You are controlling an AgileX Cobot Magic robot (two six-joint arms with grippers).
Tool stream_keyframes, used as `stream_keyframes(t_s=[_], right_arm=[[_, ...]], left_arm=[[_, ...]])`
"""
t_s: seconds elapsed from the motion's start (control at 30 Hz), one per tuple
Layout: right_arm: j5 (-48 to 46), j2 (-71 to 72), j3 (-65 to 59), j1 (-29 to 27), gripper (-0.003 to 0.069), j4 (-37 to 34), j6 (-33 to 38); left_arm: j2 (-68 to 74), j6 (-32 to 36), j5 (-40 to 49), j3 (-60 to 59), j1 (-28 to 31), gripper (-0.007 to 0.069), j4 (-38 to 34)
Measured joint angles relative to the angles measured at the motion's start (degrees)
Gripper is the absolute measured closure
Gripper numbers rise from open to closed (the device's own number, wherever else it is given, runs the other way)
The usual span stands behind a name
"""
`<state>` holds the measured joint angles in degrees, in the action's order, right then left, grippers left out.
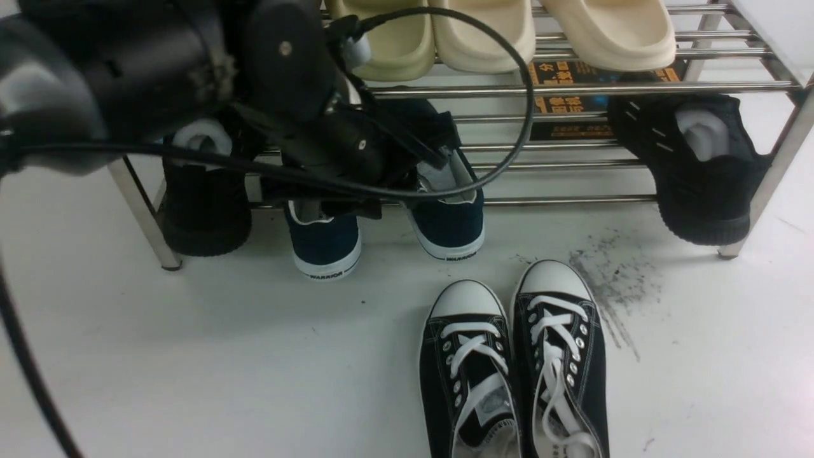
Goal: Take the shoes off the shelf with your hand on the white table.
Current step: 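Grasp the leftmost shoe on the bottom shelf of the shoe rack with the left gripper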
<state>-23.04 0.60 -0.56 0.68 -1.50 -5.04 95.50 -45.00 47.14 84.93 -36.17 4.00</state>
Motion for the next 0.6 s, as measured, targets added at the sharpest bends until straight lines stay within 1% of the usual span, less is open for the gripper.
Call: stream_keyframes(t_s=[0.07, 0.13, 0.33, 0.47, 0.6], right_arm=[[0.00, 0.00, 0.00, 0.00, 0.0422, 0.00, 0.00], [0.00, 0.00, 0.00, 0.00, 0.0422, 0.00, 0.00], [0.00, 0.00, 0.00, 0.00, 0.0422, 0.00, 0.00], [0.00, 0.00, 0.00, 0.00, 0.0422, -0.05, 0.00], [0.00, 0.00, 0.00, 0.00, 0.0422, -0.05, 0.00]], left_arm=[[2.72, -1.67, -0.63, 2.14, -0.02, 0.0258, 1.68], [4.61, -2.34, -2.32, 3.68, -0.02, 0.0229, 2.48], [7.68, -2.60, -7.70, 4.59, -0.02, 0.0215, 2.87], [9.01, -2.65, -8.64, 4.59, -0.02, 0.0215, 3.42], [10.59, -3.27, -9.47, 4.59, -0.02, 0.0215, 6.77]])
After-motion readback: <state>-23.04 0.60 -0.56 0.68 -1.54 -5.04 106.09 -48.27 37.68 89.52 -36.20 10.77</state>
